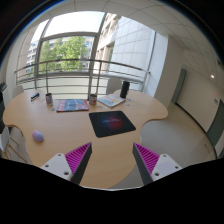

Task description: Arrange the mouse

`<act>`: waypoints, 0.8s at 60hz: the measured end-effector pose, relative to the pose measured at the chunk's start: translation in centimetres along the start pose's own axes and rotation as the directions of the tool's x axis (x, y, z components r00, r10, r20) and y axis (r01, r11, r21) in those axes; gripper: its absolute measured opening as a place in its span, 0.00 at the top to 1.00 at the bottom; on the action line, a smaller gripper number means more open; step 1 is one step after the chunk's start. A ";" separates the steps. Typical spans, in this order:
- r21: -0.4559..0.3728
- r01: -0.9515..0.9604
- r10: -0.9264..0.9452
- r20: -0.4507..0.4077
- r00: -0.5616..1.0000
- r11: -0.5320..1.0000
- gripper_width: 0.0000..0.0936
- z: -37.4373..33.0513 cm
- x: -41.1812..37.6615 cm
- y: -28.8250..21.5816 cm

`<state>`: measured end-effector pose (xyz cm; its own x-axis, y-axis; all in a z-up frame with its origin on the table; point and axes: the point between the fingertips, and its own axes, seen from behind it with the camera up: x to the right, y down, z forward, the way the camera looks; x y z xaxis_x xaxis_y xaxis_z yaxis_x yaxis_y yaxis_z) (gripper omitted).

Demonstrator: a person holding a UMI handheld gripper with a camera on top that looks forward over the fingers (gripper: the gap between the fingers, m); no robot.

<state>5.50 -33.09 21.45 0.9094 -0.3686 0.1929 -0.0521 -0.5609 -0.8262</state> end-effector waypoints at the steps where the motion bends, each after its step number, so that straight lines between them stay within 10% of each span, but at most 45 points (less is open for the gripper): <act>1: -0.003 0.000 0.000 0.000 1.000 1.000 0.10 0.0 0.0 0.1; 22: -0.097 0.041 -0.034 0.078 0.996 0.994 0.09 -0.5 -4.3 9.8; 48: -0.083 0.147 -0.106 0.374 0.921 0.986 0.09 5.7 -33.1 11.8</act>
<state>-22.85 -23.34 2.28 0.9977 -0.0028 0.0671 0.0480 -0.6685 -0.7421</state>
